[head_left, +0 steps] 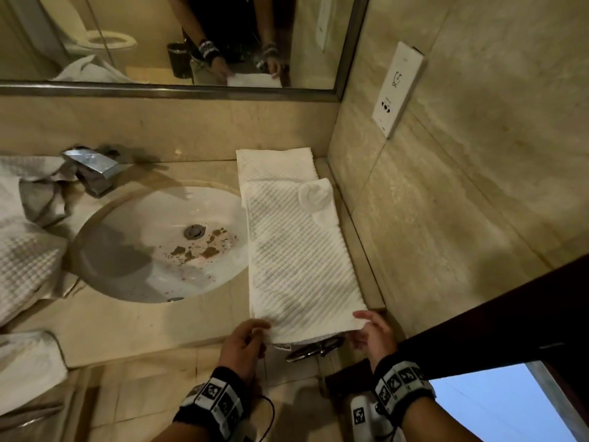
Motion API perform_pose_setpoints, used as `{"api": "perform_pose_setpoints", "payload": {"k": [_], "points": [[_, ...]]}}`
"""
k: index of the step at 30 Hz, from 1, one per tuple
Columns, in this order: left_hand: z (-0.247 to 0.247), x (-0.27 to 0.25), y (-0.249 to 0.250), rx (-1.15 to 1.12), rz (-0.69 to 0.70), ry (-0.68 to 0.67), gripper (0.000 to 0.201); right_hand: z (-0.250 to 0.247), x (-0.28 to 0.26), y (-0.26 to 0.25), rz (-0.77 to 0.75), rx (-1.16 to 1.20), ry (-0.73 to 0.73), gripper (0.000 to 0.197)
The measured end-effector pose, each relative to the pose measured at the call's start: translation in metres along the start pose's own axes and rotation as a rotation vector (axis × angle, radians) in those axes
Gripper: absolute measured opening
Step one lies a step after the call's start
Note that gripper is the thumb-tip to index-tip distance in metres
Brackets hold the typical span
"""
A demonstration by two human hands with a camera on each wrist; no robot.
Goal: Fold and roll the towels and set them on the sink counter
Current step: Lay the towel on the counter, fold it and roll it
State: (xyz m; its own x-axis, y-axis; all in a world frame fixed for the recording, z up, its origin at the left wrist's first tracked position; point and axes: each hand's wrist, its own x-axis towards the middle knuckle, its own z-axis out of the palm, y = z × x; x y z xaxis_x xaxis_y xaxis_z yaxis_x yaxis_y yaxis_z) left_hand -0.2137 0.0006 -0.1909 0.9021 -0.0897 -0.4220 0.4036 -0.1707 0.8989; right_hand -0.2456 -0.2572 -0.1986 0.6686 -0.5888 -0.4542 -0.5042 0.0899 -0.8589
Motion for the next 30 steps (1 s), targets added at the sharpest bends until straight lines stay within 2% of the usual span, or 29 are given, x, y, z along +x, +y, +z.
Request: {"api": "perform_pose_setpoints", "payload": {"k": [2, 4, 5, 8, 11, 14, 17, 19, 21, 23, 24, 25, 28, 30], "points": [[-0.007, 0.000, 0.002, 0.197, 0.088, -0.124, 0.039, -0.001, 0.002, -0.004, 0.012, -0.044, -0.030, 0.039], [-0.012, 0.003, 0.001, 0.486, 0.230, -0.227, 0.041, -0.001, 0.001, -0.010, -0.020, -0.087, -0.045, 0.035], [-0.013, 0.005, 0.000, 0.584, 0.282, -0.238, 0.039, -0.001, 0.000, -0.013, -0.031, -0.093, -0.050, 0.030], [-0.013, 0.011, 0.002, 0.678, 0.342, -0.086, 0.016, 0.000, 0.003, -0.020, -0.062, -0.112, -0.059, 0.018], [-0.007, 0.017, 0.010, 0.744, 0.379, 0.015, 0.019, 0.000, 0.009, -0.026, -0.109, -0.232, -0.085, 0.020], [0.000, 0.020, 0.017, 0.825, 0.312, 0.097, 0.021, 0.004, 0.019, -0.030, -0.074, -0.340, -0.100, 0.021], [0.007, 0.021, 0.025, 0.962, 0.265, 0.193, 0.032, 0.012, 0.031, -0.036, 0.003, -0.361, -0.092, 0.012], [0.013, 0.022, 0.030, 0.999, 0.344, 0.212, 0.056, 0.017, 0.040, -0.039, 0.072, -0.359, -0.080, 0.027], [0.024, 0.020, 0.032, 1.103, 0.570, 0.115, 0.077, 0.020, 0.045, -0.043, 0.129, -0.378, -0.060, 0.054], [0.038, 0.014, 0.032, 1.229, 0.802, -0.088, 0.076, 0.022, 0.050, -0.043, 0.158, -0.381, -0.047, 0.064], [0.043, 0.013, 0.031, 1.266, 0.857, -0.170, 0.072, 0.022, 0.056, -0.039, 0.164, -0.376, -0.034, 0.064], [0.047, 0.013, 0.031, 1.297, 0.858, -0.218, 0.068, 0.022, 0.056, -0.039, 0.169, -0.377, -0.027, 0.066], [0.046, 0.027, 0.028, 1.375, 0.807, -0.222, 0.064, 0.023, 0.050, -0.048, 0.172, -0.415, -0.006, 0.071], [0.043, 0.039, 0.027, 1.385, 0.800, -0.211, 0.065, 0.020, 0.039, -0.060, 0.132, -0.568, -0.011, 0.076]]}}
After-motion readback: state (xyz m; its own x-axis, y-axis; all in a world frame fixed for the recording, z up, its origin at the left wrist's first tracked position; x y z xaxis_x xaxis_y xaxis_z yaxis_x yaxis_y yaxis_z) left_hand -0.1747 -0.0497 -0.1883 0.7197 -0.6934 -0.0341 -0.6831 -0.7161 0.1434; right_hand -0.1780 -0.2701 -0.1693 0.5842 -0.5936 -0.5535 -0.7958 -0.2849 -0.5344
